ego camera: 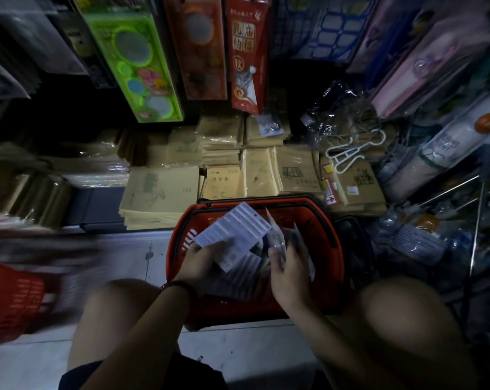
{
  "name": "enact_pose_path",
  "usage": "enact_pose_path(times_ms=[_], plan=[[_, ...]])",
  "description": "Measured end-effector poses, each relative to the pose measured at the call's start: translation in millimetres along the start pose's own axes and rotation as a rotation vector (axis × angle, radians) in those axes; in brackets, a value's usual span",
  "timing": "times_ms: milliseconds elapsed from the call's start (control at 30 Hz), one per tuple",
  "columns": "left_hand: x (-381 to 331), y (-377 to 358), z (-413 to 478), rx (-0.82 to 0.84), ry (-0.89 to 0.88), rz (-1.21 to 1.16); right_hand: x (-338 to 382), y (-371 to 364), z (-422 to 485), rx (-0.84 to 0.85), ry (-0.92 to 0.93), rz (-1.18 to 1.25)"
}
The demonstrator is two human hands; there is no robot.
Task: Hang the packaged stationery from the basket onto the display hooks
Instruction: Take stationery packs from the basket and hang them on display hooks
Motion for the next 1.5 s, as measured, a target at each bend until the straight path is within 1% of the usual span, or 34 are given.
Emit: enact_pose_path(times_ms=[67,133,200,267,300,367,467,533,567,633,700,767,867,967,1033,1067,1133,1167,1233,1267,1367,1500], plan=[[2.0,-6.6,-4.5,0.009,0.032,-0.008,4.6,0.3,-1.8,-0.034,0.026,0.017],[-1.0,-10.5,-6.5,0.022,0.013,0.063,3.5,3.2,-0.3,-0.116,-0.047,0.076],[-4.8,-14.3,-5.7,0.031,0.000,0.070,-0.9,10.3,2.9,-0.222,-0.178,0.249],[-6.3,-18.3,-6.3,0.054,0.006,0.046,-6.0,14.7,9.6,-0.246,-0.268,0.539],[-5.4,-21.7,-8.5,0.086,0.014,0.043,-6.3,15.9,14.0,-0.223,-0.268,0.671],[-2.7,-26.9,-13.0,0.124,-0.005,0.053,-3.3,18.5,20.4,-0.140,-0.221,0.791],[-0.5,-35.3,-17.6,0.137,-0.040,0.067,1.6,16.0,21.6,-0.016,-0.215,0.806],[-2.1,-43.2,-22.6,0.142,0.014,0.048,2.2,8.4,19.6,0.067,-0.214,0.831],[-3.5,-48.3,-27.1,0.166,0.053,0.055,2.3,5.2,18.0,0.098,-0.210,0.846],[-4.2,-58.1,-34.9,0.281,0.126,0.053,3.3,0.8,15.0,0.127,-0.203,0.856],[-2.7,-61.3,-34.7,0.351,0.159,-0.013,6.2,-3.3,13.6,0.158,-0.175,0.842],[-6.9,-58.2,-31.9,0.311,0.118,-0.012,10.5,-3.6,14.4,0.175,-0.130,0.793],[-15.6,-47.4,-26.7,0.226,0.010,0.072,15.1,5.0,21.0,0.169,-0.071,0.648],[-23.9,-45.4,-29.8,0.226,-0.059,0.064,24.6,14.1,22.5,0.224,-0.006,0.586],[-30.8,-50.8,-37.8,0.242,-0.099,0.079,34.8,24.3,19.3,0.214,0.005,0.531],[-35.0,-53.9,-42.4,0.244,-0.129,0.097,42.4,32.3,17.4,0.202,0.037,0.491],[-44.5,-59.8,-51.4,0.245,-0.190,0.120,61.0,49.7,13.0,0.174,0.173,0.382],[-50.2,-63.0,-56.3,0.242,-0.210,0.126,69.4,60.1,10.7,0.126,0.246,0.290],[-63.2,-73.1,-66.6,0.253,-0.253,0.116,87.2,84.5,3.6,-0.068,0.371,0.048],[-70.4,-79.9,-72.0,0.271,-0.275,0.101,97.3,95.5,-1.4,-0.143,0.416,-0.017],[-96.4,-104.1,-90.8,0.376,-0.337,0.060,127.4,123.7,-11.6,-0.193,0.471,-0.056],[-131.9,-137.7,-121.4,0.536,-0.425,0.116,157.5,173.3,-12.2,-0.307,0.487,0.010]])
Point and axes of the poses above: each hand's wrist, its own z-axis towards the middle knuckle, its own y-axis out of the back of the hand, x = y × z, the point moved 5 cm from there along z, towards the middle knuckle, and after that the axes turned 10 degrees about -z, right-handed, at the moved point
